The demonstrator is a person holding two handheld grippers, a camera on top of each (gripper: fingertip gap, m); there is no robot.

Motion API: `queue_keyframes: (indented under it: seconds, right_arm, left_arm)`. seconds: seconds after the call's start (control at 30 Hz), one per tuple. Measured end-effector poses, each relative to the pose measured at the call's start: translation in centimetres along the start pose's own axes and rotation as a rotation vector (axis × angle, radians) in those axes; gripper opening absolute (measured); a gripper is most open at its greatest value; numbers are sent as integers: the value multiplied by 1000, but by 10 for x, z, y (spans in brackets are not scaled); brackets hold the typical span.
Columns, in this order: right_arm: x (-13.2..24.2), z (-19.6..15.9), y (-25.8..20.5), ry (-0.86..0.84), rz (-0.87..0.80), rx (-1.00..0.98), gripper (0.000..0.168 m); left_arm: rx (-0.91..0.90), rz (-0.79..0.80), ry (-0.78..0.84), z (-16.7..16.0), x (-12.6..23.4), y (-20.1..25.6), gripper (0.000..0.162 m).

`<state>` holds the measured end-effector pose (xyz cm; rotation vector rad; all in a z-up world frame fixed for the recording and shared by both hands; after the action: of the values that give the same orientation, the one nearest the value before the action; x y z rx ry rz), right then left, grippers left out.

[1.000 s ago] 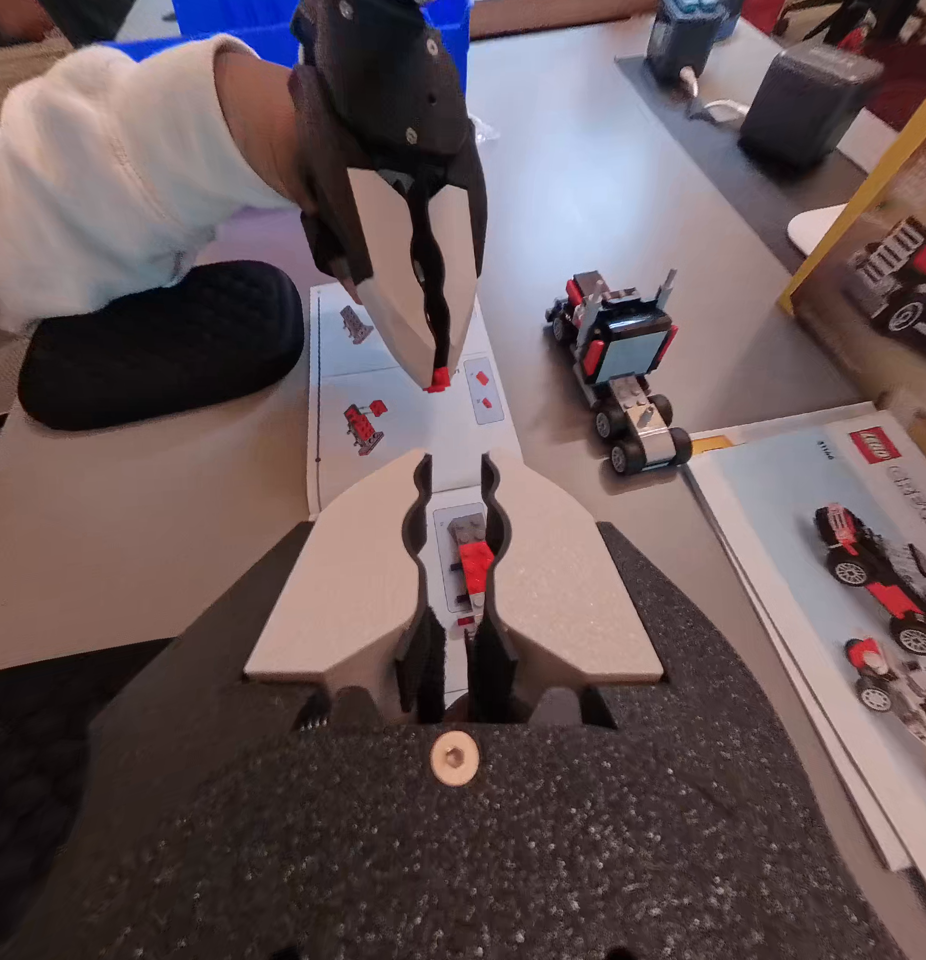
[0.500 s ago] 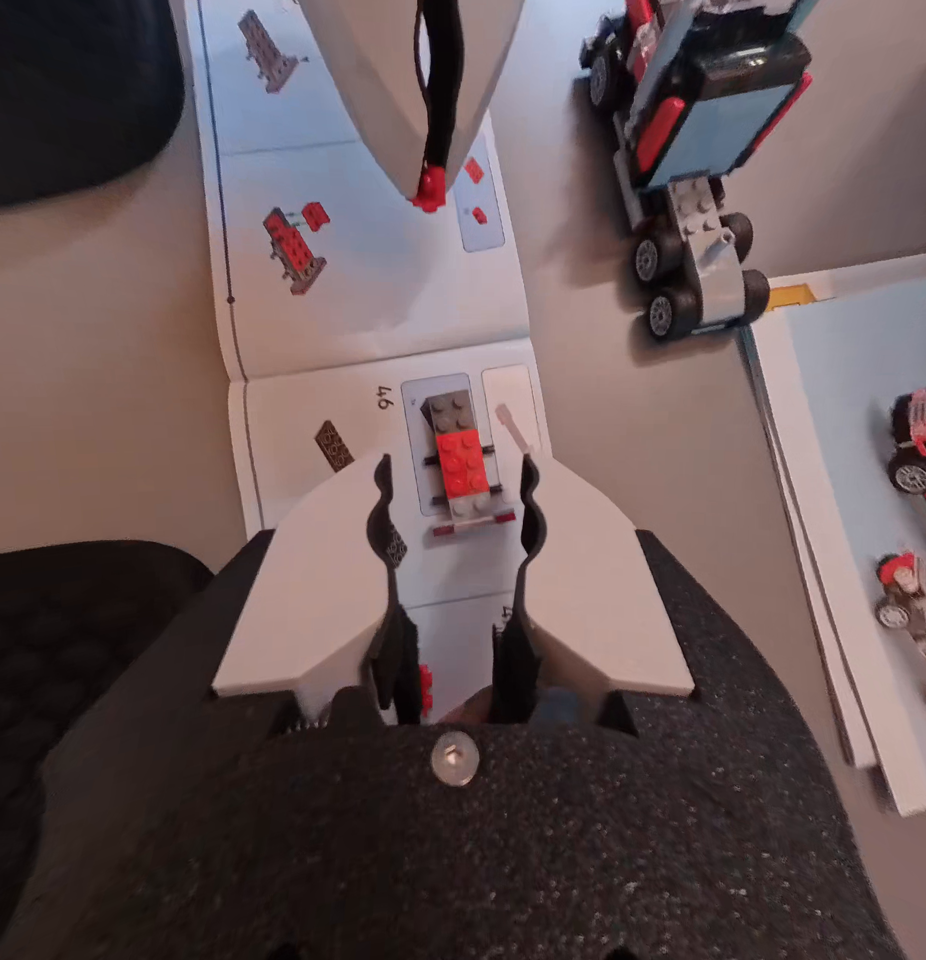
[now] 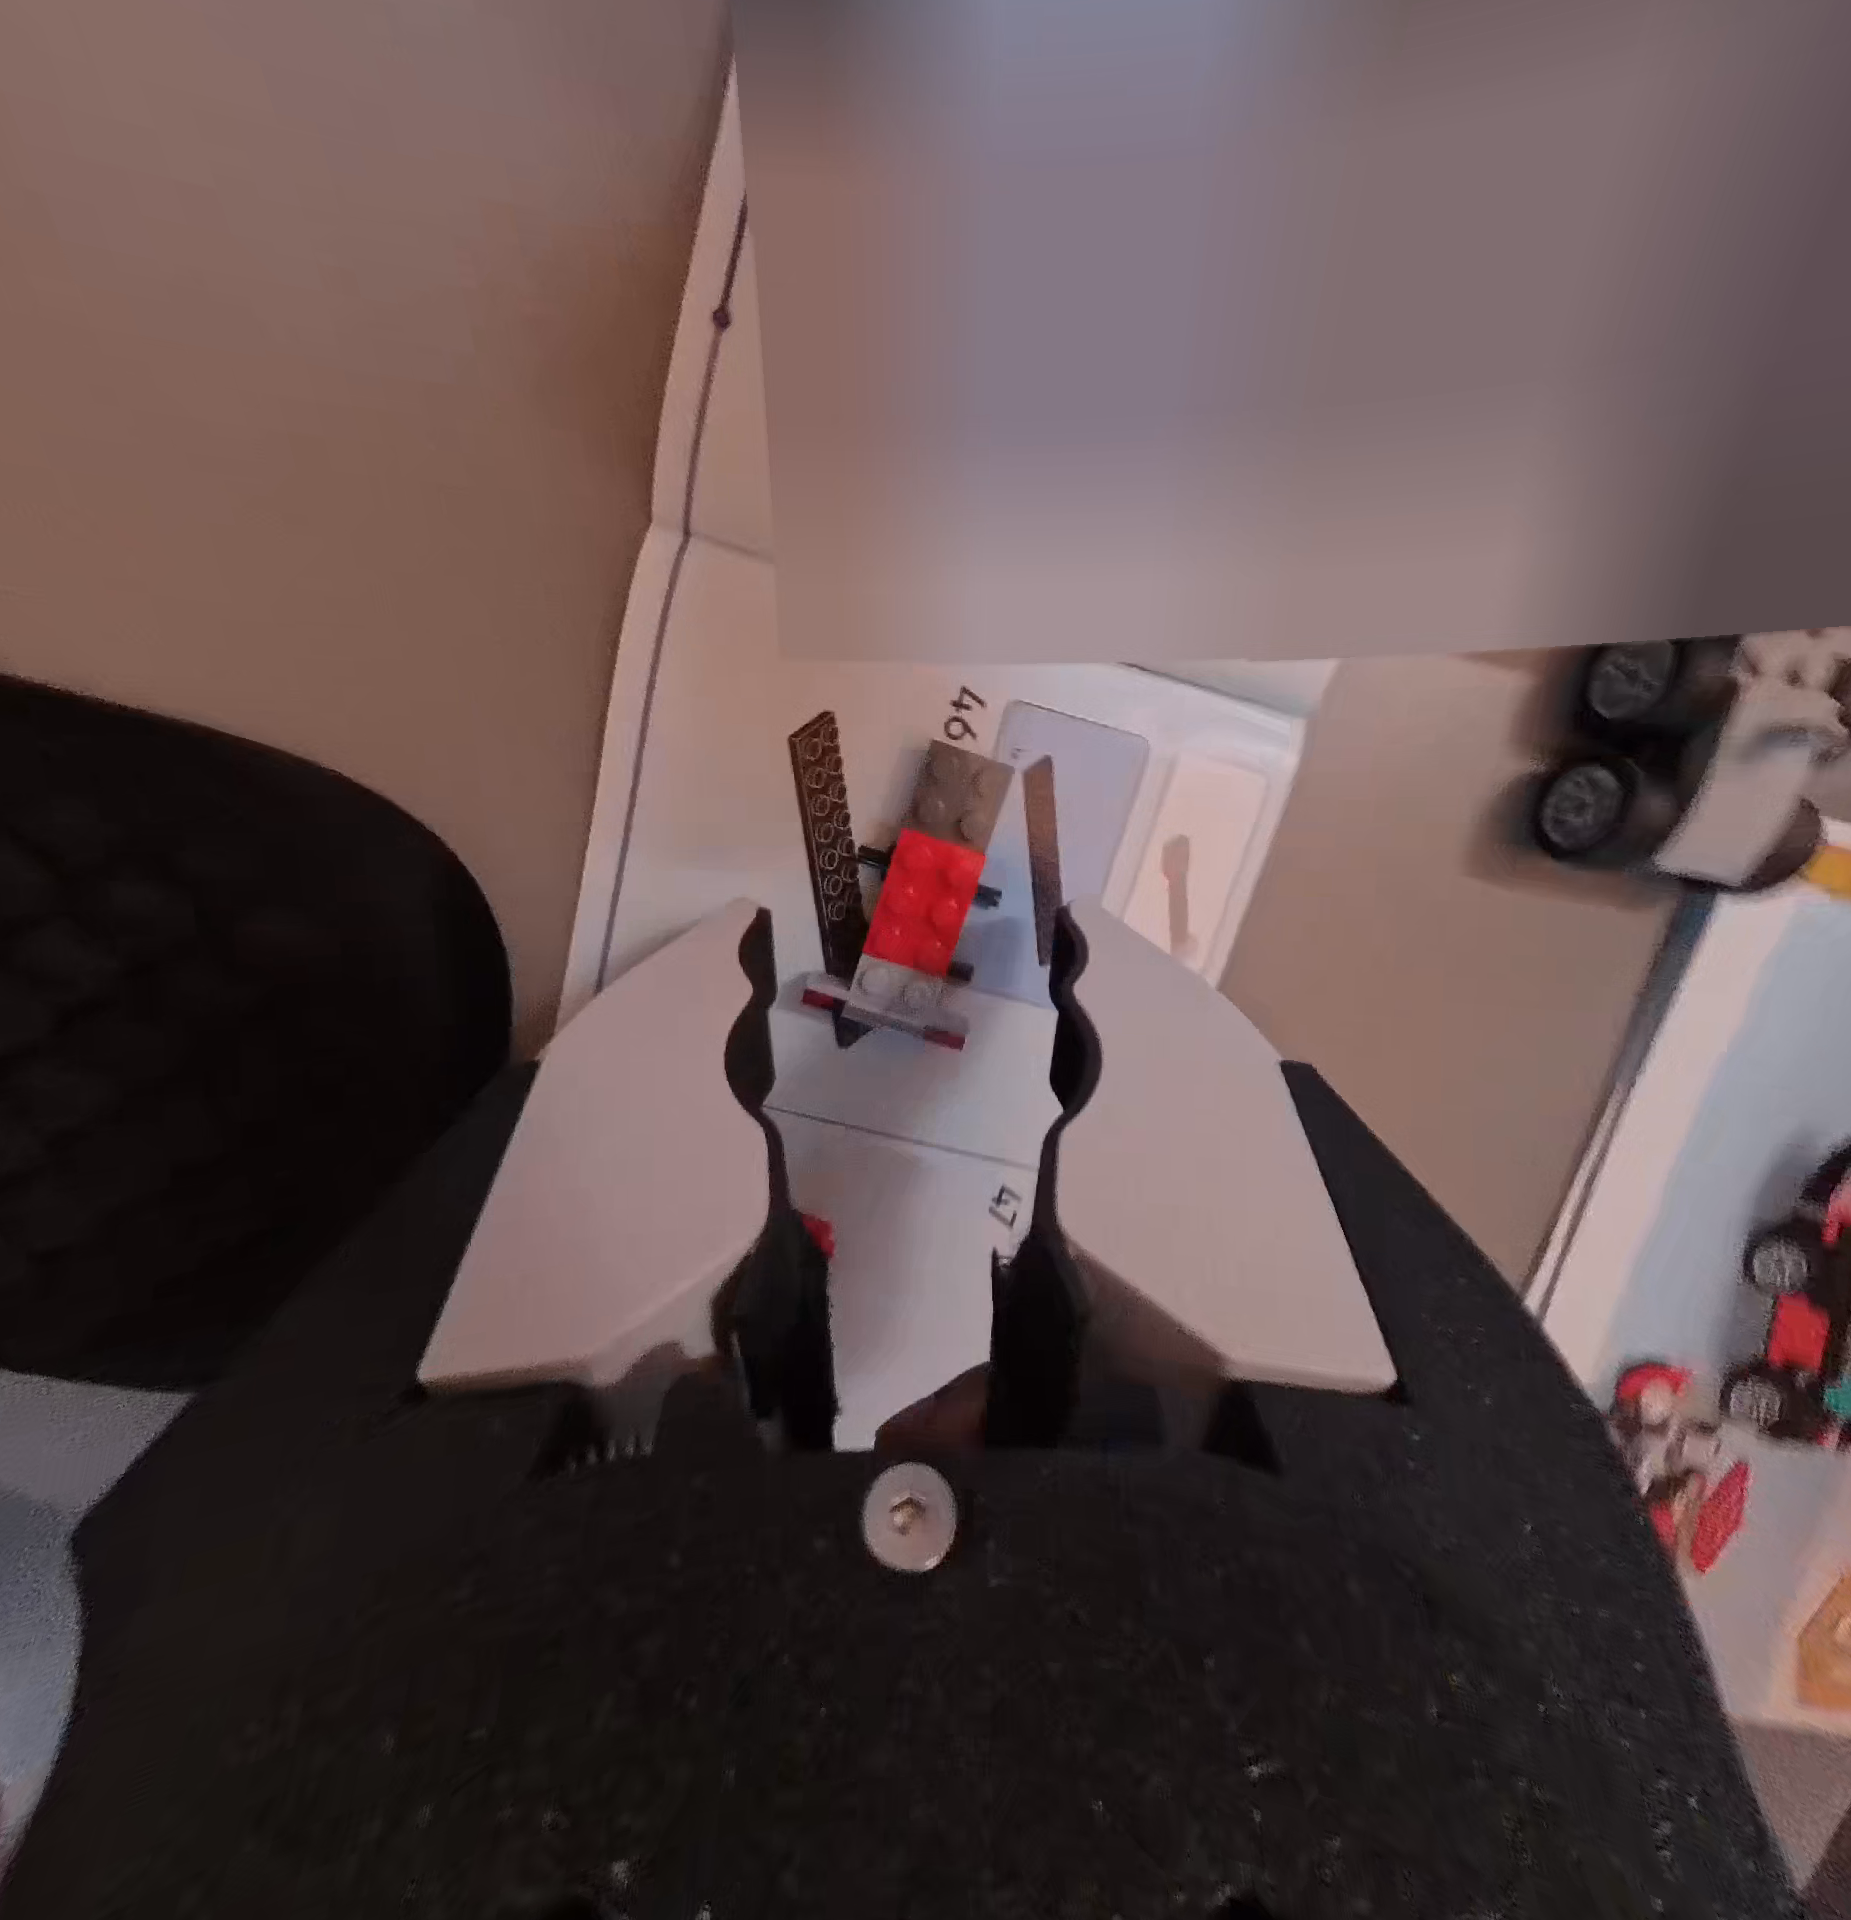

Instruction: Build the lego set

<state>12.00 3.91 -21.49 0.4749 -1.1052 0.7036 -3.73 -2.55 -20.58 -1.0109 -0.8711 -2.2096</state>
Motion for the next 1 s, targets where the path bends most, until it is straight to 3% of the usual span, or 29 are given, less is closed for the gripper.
queue_keyframes:
  seconds: [0.2, 0.3, 0.53, 0.67, 0.73, 0.9, 1.0]
  right_arm:
    - [15, -23, -25, 185, -171, -446, 37]
    - [7, -28, -34, 247, -212, -547, 38]
    - [-1, -35, -14, 128, -254, -410, 27]
    - [7, -32, 2, 122, -273, -313, 33]
    - [19, -24, 1, 234, -283, -327, 32]
    - [43, 7, -15, 780, -176, -328, 18]
    - [43, 11, -18, 859, -140, -351, 16]
  left_arm:
    - [-1, -14, -7, 1, -6, 1, 6]
    - [3, -31, 6, 2, -6, 1, 6]
    - [7, -72, 56, 5, -6, 4, 6]
    - [13, -242, 183, 10, -8, 9, 6]
    - [16, -348, 250, 11, -8, 10, 6]
    - [7, -530, 373, 12, -5, 13, 5]
    - [-18, -500, 346, 11, -5, 14, 5]
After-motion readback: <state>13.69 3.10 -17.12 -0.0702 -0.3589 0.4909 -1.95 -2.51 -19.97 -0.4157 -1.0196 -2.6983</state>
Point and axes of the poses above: each gripper's, where its closed fingertips meet, x back along the fingers, z out of its top, y = z × x across the jaws, the point moved 9 cm from there along x, back along the fingers, and after that the axes turned 2 degrees about z, right-handed, at the moved point
